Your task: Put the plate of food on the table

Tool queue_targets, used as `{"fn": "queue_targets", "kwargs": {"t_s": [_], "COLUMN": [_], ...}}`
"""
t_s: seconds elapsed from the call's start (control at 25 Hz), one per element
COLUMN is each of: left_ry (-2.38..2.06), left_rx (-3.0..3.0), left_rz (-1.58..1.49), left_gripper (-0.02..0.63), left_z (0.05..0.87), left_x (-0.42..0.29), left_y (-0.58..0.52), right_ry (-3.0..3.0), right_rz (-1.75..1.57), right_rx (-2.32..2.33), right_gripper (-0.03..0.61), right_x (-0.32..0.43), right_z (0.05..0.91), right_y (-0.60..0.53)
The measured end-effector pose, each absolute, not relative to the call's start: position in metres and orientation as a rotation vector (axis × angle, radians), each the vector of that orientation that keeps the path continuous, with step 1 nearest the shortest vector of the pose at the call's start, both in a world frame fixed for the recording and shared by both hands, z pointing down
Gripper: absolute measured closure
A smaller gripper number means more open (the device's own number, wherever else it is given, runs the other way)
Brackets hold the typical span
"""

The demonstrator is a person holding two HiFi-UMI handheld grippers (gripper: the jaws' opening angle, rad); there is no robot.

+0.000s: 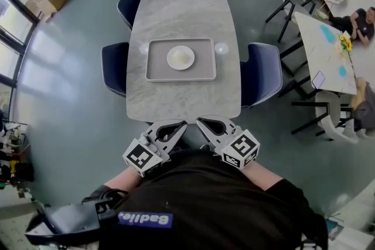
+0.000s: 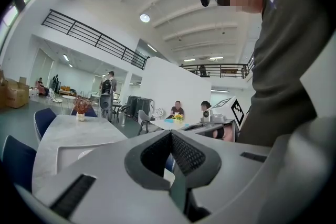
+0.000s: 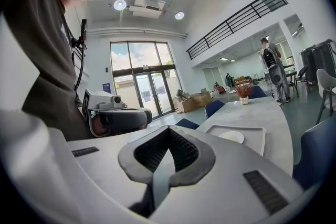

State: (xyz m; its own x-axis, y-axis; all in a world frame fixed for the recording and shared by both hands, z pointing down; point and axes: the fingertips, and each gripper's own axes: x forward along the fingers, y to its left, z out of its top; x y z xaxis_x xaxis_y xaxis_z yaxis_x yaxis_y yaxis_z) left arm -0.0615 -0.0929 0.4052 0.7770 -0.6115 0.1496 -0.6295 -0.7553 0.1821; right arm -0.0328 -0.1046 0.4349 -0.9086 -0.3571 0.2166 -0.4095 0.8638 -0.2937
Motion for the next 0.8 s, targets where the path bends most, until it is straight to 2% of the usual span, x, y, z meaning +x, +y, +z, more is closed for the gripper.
{"fn": "queue_targets", "kwargs": {"t_s": [0.8], "left_ry": [-0.964], "left_rx": [2.747], "left_rz": [0.106], "left_gripper": [0.606], "left_z": [0.4067], "left_x": [-0.0644], "left_y": [-0.0936], "right_ry": [-2.871], "right_rz": [0.497], "right_rx": [0.605], "right_gripper": [0.568], "right_x": [-0.0372], "right_z": [0.4311], "right_y": [-0.106]}}
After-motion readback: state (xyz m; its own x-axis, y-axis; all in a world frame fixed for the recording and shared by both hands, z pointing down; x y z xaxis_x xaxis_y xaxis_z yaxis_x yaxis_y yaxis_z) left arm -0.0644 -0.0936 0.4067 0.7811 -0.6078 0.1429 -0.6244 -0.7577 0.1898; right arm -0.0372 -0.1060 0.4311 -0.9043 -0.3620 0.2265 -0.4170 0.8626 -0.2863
